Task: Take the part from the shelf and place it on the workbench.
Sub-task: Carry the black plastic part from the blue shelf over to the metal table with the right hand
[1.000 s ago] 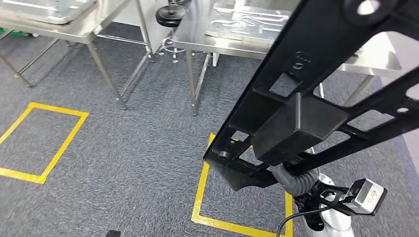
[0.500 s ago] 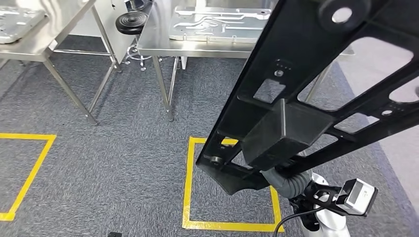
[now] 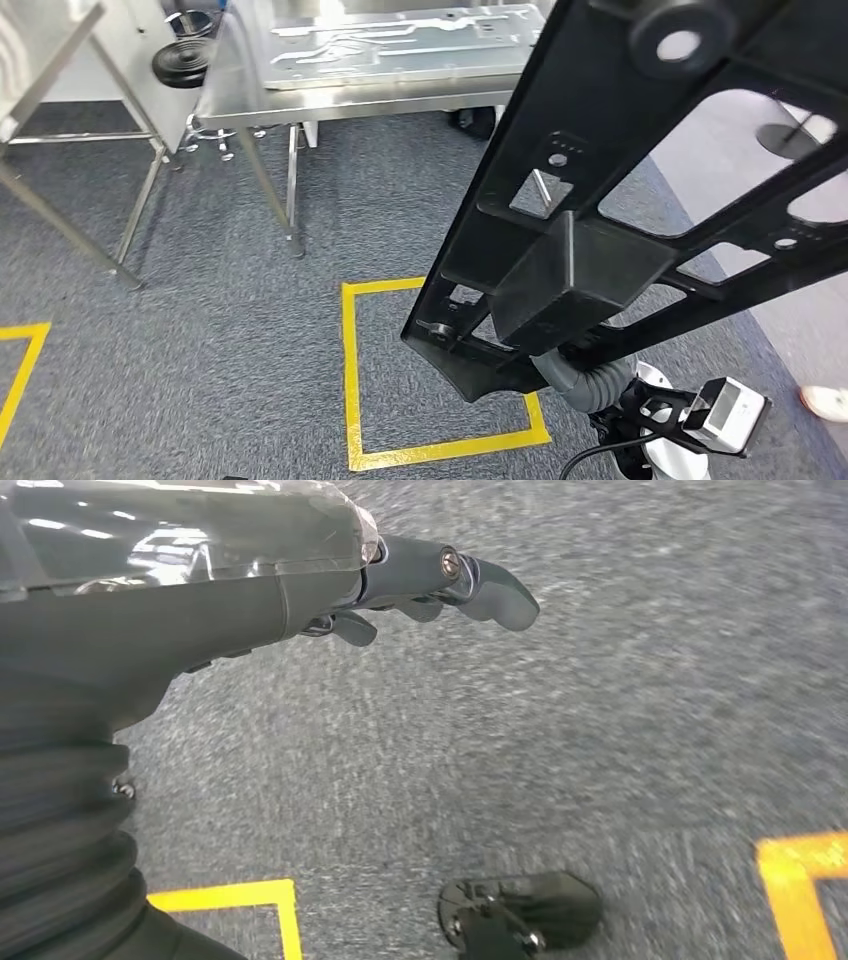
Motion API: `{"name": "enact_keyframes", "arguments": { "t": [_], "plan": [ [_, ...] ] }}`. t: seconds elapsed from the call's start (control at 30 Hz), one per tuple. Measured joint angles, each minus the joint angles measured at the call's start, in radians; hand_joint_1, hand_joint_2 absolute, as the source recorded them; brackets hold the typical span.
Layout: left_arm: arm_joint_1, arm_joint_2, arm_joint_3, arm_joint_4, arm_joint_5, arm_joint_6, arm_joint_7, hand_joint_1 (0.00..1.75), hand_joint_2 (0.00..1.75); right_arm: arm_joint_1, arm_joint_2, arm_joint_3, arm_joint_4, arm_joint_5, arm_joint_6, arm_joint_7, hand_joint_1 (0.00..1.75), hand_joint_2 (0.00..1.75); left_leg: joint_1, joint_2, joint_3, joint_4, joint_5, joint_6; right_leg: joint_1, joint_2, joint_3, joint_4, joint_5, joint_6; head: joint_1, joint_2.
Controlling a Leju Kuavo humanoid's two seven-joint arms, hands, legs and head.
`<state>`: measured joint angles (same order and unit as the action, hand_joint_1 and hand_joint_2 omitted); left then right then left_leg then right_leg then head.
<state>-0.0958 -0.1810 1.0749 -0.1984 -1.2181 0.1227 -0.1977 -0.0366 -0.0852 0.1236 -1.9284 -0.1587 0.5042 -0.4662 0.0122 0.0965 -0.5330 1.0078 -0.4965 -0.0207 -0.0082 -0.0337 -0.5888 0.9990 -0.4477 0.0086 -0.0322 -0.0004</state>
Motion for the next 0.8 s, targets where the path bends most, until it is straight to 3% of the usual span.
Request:
{"name": "enact_keyframes", "arguments": {
  "t": [0.07, 0.13, 0.17, 0.2, 0.23, 0.3, 0.37, 0.47, 0.53, 0.67, 0.73, 0.8],
  "plan": [
    [0.000, -0.001, 0.000, 0.000, -0.002, -0.004, -0.012, 0.00, 1.75, 0.009, 0.003, -0.001, -0.006, 0.007, 0.000, -0.005, 1.73, 1.75, 0.004, -0.044, -0.029, 0.076, -0.047, -0.008, -0.006, 0.020, 0.006, -0.006, 0.002, -0.012, 0.000, 0.000],
    [0.003, -0.001, 0.000, 0.000, -0.001, -0.006, -0.024, 0.00, 1.75, 0.016, 0.005, -0.001, -0.008, 0.015, 0.005, -0.008, 1.73, 1.75, 0.005, -0.080, -0.095, 0.214, -0.109, -0.011, -0.004, 0.042, 0.008, -0.005, 0.000, -0.018, 0.000, 0.000],
    [0.005, -0.001, 0.000, 0.000, 0.001, -0.007, -0.029, 0.00, 1.75, 0.019, 0.006, -0.001, -0.006, 0.016, 0.010, -0.009, 1.73, 1.75, 0.005, -0.086, -0.124, 0.267, -0.123, -0.012, -0.003, 0.053, 0.009, -0.005, -0.001, -0.020, 0.000, 0.000],
    [0.007, -0.001, 0.000, 0.000, 0.003, -0.006, -0.032, 0.00, 1.75, 0.021, 0.006, 0.000, -0.004, 0.017, 0.015, -0.011, 1.73, 1.75, 0.005, -0.088, -0.139, 0.286, -0.117, -0.011, -0.001, 0.063, 0.010, -0.004, -0.002, -0.021, 0.000, 0.000],
    [0.006, -0.001, 0.000, 0.000, 0.006, -0.006, -0.033, 0.00, 1.75, 0.018, 0.006, 0.001, -0.001, 0.016, 0.019, -0.013, 1.73, 1.75, 0.005, -0.088, -0.135, 0.264, -0.089, -0.009, 0.000, 0.072, 0.013, -0.003, -0.004, -0.021, 0.000, 0.000],
    [0.003, -0.001, 0.001, 0.000, 0.010, -0.006, -0.034, 0.00, 1.75, 0.006, 0.006, 0.002, 0.007, 0.014, 0.025, -0.017, 1.73, 1.75, 0.004, -0.092, -0.088, 0.136, -0.008, 0.001, 0.002, 0.086, 0.019, -0.001, -0.009, -0.017, 0.000, 0.000],
    [-0.002, -0.002, 0.003, 0.000, 0.013, -0.004, -0.034, 0.00, 1.75, -0.013, 0.006, 0.003, 0.016, 0.011, 0.027, -0.019, 1.73, 1.75, 0.001, -0.099, -0.046, 0.028, 0.032, 0.011, 0.005, 0.092, 0.020, 0.002, -0.013, -0.008, 0.000, 0.000],
    [-0.005, -0.004, 0.008, 0.000, 0.020, 0.002, -0.034, 0.00, 1.75, -0.033, 0.006, 0.003, 0.028, 0.008, 0.030, -0.019, 1.73, 1.75, 0.000, -0.102, -0.038, 0.003, 0.034, 0.025, 0.004, 0.093, 0.016, 0.002, -0.014, 0.010, 0.000, 0.000],
    [-0.004, -0.005, 0.011, 0.000, 0.022, 0.006, -0.034, 0.00, 1.75, -0.039, 0.006, 0.004, 0.033, 0.006, 0.031, -0.020, 1.73, 1.75, 0.003, -0.101, -0.034, -0.006, 0.039, 0.035, 0.004, 0.080, 0.011, 0.016, -0.027, 0.019, 0.000, 0.000],
    [-0.005, -0.005, 0.012, 0.000, 0.023, 0.007, -0.033, 0.00, 1.75, -0.042, 0.006, 0.004, 0.034, 0.005, 0.031, -0.021, 1.73, 1.75, 0.004, -0.100, -0.031, -0.012, 0.042, 0.040, 0.004, 0.066, 0.004, 0.036, -0.041, 0.023, 0.000, 0.000],
    [-0.004, -0.006, 0.013, 0.000, 0.024, 0.008, -0.030, 0.00, 1.75, -0.044, 0.006, 0.005, 0.040, 0.004, 0.031, -0.022, 1.73, 1.75, 0.004, -0.096, -0.030, -0.011, 0.040, 0.043, 0.000, 0.054, -0.050, 0.142, -0.082, 0.028, 0.000, 0.000],
    [-0.002, -0.006, 0.014, 0.000, 0.026, 0.009, -0.026, 0.00, 1.75, -0.046, 0.006, 0.006, 0.048, 0.003, 0.030, -0.023, 1.73, 1.75, 0.003, -0.090, -0.026, -0.010, 0.036, 0.042, -0.007, 0.040, -0.084, 0.199, -0.081, 0.033, 0.000, 0.000]
  ]
}}
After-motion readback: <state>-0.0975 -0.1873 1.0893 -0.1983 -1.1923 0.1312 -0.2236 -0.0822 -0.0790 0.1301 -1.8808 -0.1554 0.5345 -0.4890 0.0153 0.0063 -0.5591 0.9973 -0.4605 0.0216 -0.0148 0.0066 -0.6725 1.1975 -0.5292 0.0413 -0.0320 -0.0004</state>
